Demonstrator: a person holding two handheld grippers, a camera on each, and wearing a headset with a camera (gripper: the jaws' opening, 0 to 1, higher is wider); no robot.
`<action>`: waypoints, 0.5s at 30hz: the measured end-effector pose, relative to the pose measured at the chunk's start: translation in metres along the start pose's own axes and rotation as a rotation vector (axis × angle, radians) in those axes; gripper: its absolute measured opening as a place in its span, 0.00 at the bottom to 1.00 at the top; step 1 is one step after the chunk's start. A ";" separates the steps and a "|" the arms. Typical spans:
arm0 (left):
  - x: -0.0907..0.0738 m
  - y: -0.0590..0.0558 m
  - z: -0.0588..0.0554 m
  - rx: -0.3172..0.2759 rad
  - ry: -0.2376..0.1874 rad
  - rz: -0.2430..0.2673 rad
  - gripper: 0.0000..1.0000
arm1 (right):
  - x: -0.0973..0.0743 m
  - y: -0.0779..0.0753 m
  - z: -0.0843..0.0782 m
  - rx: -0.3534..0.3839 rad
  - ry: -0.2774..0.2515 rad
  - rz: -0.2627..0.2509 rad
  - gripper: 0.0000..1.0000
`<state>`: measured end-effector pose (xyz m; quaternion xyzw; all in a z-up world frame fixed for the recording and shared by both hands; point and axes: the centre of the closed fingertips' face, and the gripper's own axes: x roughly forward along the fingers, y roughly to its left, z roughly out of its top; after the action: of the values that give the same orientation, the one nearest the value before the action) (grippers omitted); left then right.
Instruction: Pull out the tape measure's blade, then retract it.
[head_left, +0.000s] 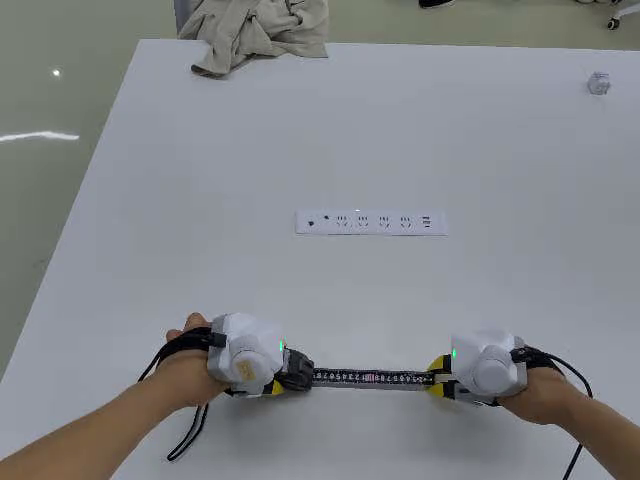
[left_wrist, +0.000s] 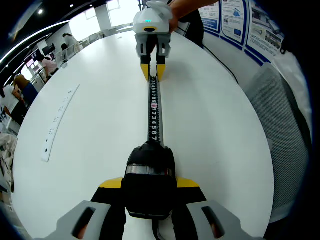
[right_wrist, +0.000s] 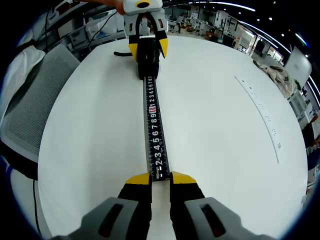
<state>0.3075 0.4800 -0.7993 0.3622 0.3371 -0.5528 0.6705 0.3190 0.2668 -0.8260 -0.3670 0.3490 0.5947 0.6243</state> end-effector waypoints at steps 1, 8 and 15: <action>0.000 0.000 0.000 0.000 0.000 0.000 0.32 | -0.001 0.000 0.000 0.000 0.001 0.000 0.12; 0.000 0.000 0.000 -0.002 0.000 -0.001 0.32 | -0.005 -0.002 -0.009 0.005 0.009 -0.001 0.12; 0.000 0.000 0.000 -0.004 0.003 -0.003 0.32 | -0.010 -0.003 -0.017 0.007 0.021 -0.001 0.12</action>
<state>0.3075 0.4800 -0.7994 0.3612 0.3399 -0.5524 0.6700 0.3211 0.2470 -0.8249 -0.3713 0.3574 0.5895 0.6220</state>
